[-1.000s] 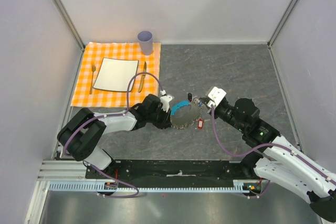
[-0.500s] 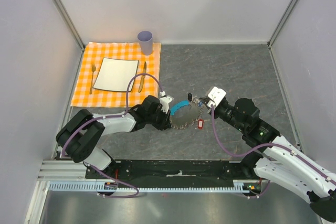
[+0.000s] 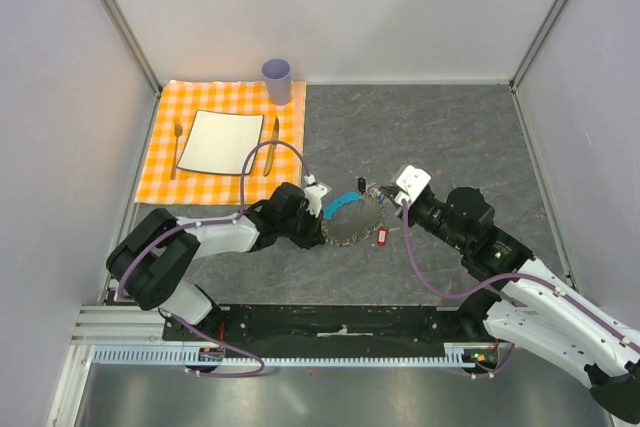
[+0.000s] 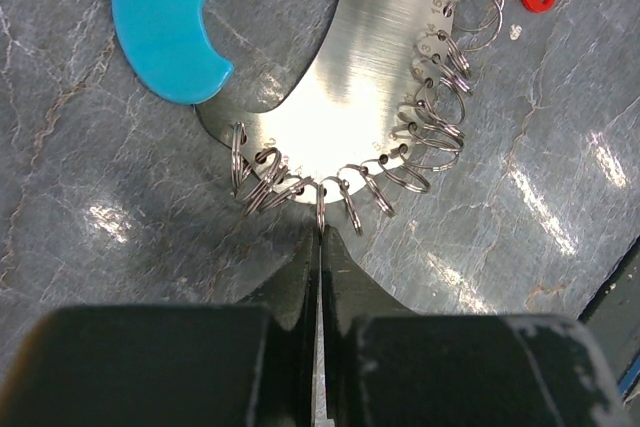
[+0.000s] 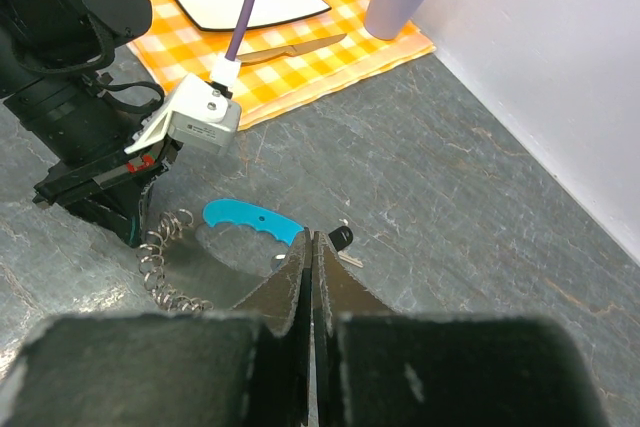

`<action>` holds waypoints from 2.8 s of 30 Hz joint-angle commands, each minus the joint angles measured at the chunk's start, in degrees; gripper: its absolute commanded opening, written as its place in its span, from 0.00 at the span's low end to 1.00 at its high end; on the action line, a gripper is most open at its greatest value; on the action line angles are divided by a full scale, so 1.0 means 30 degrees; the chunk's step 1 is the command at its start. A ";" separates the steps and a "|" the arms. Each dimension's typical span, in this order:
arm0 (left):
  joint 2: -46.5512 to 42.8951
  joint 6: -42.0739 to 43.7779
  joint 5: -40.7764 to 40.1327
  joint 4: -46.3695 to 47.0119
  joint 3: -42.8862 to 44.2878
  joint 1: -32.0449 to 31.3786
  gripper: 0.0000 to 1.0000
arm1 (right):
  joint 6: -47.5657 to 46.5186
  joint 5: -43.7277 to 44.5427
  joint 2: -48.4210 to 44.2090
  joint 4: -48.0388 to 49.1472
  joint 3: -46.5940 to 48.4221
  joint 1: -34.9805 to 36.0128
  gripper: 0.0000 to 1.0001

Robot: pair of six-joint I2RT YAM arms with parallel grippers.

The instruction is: Put the keys on the keyring

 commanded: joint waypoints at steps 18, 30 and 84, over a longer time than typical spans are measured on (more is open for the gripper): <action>-0.5142 1.0747 0.3963 0.0316 0.1873 -0.0143 0.02 | -0.0913 -0.3682 -0.0415 0.0720 -0.0054 0.0072 0.00; -0.6053 1.3504 0.7980 0.0170 0.2020 -0.0143 0.02 | -0.2378 -0.7727 0.1488 -0.0861 0.0561 0.0073 0.00; -0.6522 1.3299 1.0764 0.0228 0.1932 -0.0143 0.02 | -0.4400 -0.9250 0.4039 -0.2648 0.1967 0.0424 0.00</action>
